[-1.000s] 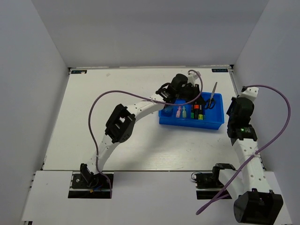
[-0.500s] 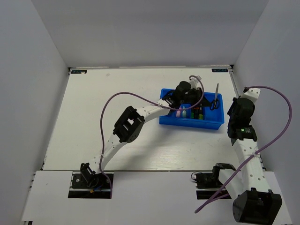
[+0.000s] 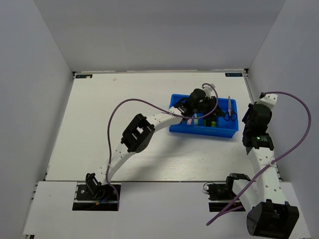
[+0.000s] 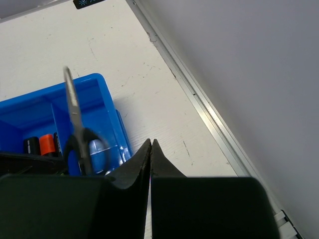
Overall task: Sort the stationery into containers
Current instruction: Place the stationery into the container
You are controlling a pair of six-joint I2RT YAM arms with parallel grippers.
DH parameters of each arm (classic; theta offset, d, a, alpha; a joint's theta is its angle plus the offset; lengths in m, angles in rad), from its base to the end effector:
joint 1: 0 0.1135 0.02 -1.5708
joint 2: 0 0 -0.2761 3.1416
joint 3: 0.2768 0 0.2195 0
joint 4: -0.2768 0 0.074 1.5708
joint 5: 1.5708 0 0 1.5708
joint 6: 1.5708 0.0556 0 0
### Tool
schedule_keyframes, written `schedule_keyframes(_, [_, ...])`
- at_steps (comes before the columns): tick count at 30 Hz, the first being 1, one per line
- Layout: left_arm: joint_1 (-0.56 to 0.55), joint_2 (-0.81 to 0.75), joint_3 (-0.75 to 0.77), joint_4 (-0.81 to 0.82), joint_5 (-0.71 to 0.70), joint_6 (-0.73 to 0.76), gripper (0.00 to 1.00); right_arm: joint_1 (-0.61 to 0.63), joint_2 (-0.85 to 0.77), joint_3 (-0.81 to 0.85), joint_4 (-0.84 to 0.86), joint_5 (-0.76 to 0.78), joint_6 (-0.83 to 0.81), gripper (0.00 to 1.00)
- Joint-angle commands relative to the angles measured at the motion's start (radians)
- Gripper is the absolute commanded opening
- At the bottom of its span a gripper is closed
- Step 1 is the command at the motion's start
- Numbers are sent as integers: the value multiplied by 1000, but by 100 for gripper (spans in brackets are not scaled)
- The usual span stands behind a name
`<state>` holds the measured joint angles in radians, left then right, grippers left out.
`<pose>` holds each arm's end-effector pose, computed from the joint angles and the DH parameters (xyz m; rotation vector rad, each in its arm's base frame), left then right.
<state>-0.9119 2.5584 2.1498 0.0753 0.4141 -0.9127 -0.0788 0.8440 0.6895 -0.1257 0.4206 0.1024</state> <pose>0.3411 -0.4771 0.1958 0.3298 2.2109 -1.5292 0.1720 -0.0364 0.3121 0.4556 1.7848 -0.3720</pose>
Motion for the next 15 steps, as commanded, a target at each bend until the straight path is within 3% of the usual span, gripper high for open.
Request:
schedule_keyframes(1, [-2,-32,36,-22,-23,14,32,-6,-8,-5,44,0,19,0])
schedule_keyframes(5, [-2,-26,45,-35,-29,17,48,-10,-11,-8,47,1,17,0])
schedule_keyframes(6, [-2,-26,48,-40,-31,15,47,-13,-11,-8,47,0,17,0])
schedule_keyframes(11, [-1,-41,53,-32,-14,26,6,-16,-11,-10,44,-17,20,0])
schedule_keyframes(12, [-1,-47,50,-29,-11,32,2,-18,-11,-10,44,-20,20,0])
schedule_keyframes(15, [-7,-122,12,-51,-1,92,0,-24,-13,-8,34,-46,17,0])
